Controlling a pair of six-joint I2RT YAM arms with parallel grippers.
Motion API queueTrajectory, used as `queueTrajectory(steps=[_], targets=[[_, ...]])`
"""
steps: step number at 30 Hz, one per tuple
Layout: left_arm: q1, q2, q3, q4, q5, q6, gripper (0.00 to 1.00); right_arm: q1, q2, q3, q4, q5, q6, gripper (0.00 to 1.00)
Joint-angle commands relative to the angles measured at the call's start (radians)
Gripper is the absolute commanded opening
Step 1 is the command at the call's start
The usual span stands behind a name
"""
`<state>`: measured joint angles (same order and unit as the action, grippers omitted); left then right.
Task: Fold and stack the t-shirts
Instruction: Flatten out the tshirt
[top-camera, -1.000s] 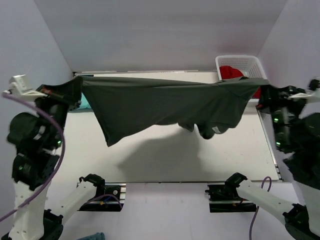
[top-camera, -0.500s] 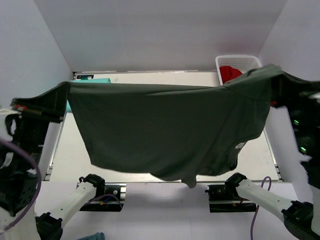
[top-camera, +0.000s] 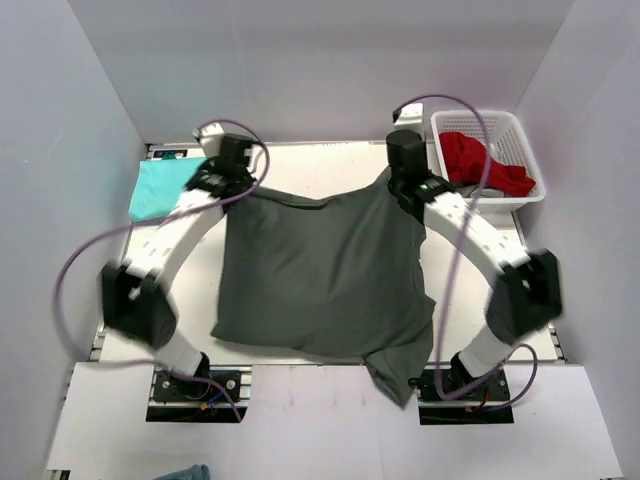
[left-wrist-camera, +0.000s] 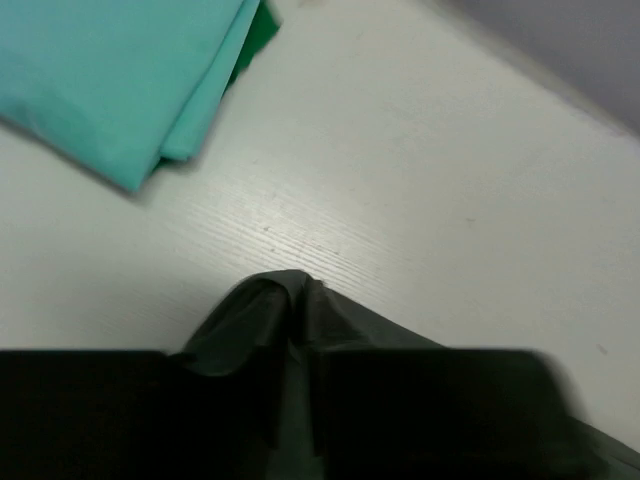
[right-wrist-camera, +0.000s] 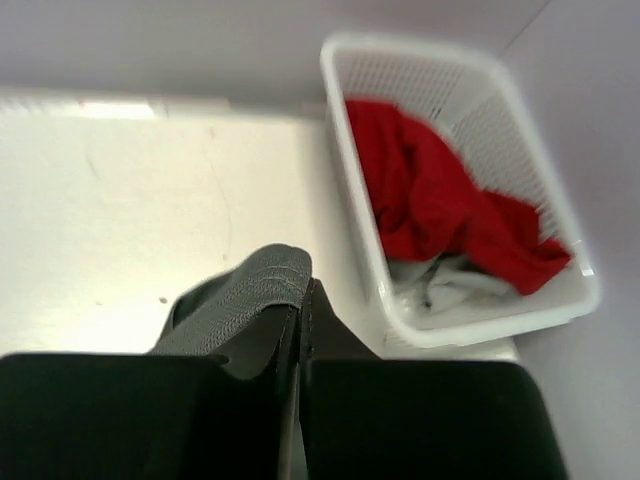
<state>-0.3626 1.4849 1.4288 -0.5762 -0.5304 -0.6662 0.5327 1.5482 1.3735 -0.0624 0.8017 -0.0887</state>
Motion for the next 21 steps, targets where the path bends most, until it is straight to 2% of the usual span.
queueTrajectory(steps=[1, 2, 3, 4, 5, 6, 7, 9, 13, 17, 18, 19, 21], targets=[[0.057, 0.157, 0.016, -0.022, -0.105, -0.055, 0.31, -0.078, 0.163, 0.067, 0.076, -0.053, 0.067, 0.00], [0.068, 0.289, 0.039, -0.022, -0.092, -0.055, 0.49, -0.086, 0.208, 0.082, 0.064, -0.082, 0.079, 0.00], [0.080, 0.352, 0.115, -0.034, -0.082, -0.065, 0.64, -0.092, 0.330, 0.141, 0.037, -0.134, 0.104, 0.02], [0.089, 0.411, 0.157, -0.065, -0.082, -0.075, 0.80, -0.106, 0.369, 0.166, 0.010, -0.153, 0.109, 0.19], [0.105, 0.461, 0.200, -0.085, -0.071, -0.075, 1.00, -0.114, 0.409, 0.202, -0.058, -0.177, 0.136, 0.27], [0.105, 0.547, 0.294, -0.111, -0.071, -0.075, 1.00, -0.120, 0.506, 0.284, -0.098, -0.199, 0.147, 0.38], [0.114, 0.580, 0.335, -0.140, -0.062, -0.075, 1.00, -0.123, 0.527, 0.347, -0.175, -0.199, 0.158, 0.64], [0.114, 0.610, 0.409, -0.149, -0.036, -0.050, 1.00, -0.126, 0.544, 0.381, -0.191, -0.184, 0.167, 0.88], [0.114, 0.565, 0.368, -0.105, 0.019, 0.008, 1.00, -0.125, 0.449, 0.299, -0.192, -0.206, 0.228, 0.90], [0.091, 0.439, 0.167, -0.022, 0.090, 0.049, 1.00, -0.125, 0.297, 0.124, -0.264, -0.288, 0.338, 0.90], [0.091, 0.389, 0.133, -0.008, 0.118, 0.050, 1.00, -0.125, 0.262, 0.042, -0.278, -0.317, 0.409, 0.90], [0.091, 0.365, 0.098, 0.004, 0.145, 0.060, 1.00, -0.123, 0.262, 0.041, -0.292, -0.328, 0.432, 0.90], [0.082, 0.295, -0.026, 0.054, 0.243, 0.060, 1.00, -0.125, 0.182, -0.052, -0.317, -0.384, 0.495, 0.90]])
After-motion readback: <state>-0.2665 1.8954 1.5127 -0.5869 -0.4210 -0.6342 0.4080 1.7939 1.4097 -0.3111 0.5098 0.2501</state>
